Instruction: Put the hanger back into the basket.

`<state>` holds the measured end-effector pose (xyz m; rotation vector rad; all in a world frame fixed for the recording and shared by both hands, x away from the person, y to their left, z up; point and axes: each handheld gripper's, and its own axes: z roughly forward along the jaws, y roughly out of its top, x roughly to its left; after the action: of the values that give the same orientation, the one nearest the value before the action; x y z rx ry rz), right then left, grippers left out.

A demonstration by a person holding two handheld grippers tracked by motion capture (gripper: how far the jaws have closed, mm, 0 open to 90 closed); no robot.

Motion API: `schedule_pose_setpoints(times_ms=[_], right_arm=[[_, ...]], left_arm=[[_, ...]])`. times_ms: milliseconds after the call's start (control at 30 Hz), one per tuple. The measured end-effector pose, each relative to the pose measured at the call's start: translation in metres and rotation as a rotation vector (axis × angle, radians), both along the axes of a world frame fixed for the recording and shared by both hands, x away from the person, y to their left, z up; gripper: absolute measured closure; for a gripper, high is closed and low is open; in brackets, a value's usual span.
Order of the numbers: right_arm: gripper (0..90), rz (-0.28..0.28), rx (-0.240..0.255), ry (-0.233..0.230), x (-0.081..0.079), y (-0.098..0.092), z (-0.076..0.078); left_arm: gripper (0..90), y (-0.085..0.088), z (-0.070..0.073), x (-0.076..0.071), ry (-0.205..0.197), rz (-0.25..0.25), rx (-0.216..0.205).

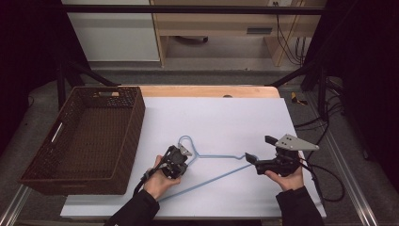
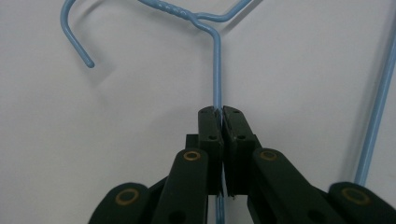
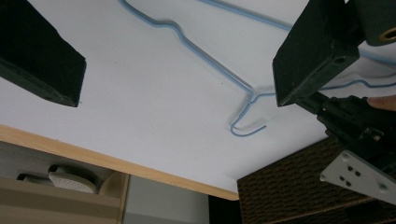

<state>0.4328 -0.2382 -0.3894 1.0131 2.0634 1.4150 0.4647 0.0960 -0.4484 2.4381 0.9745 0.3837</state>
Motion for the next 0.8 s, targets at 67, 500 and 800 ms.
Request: schedule_pose_setpoints(times_ms=[67,500,800], right_arm=[[3.5,0.010,-0.010,0.006,0.001,0.004,-0.001],[5.6,0.089,-0.056,0.038,0.010,0.038,-0.008],[8.0,0.106,-0.056,0.057,0.016,0.052,-0.012]], left_arm=[[87.1,0.001,0.003,-0.002,-0.014,-0.001,-0.007],[87.1,0.001,0.019,-0.013,-0.090,-0.005,-0.016],[87.2,-0.001,0.024,-0.018,-0.121,-0.010,-0.013]])
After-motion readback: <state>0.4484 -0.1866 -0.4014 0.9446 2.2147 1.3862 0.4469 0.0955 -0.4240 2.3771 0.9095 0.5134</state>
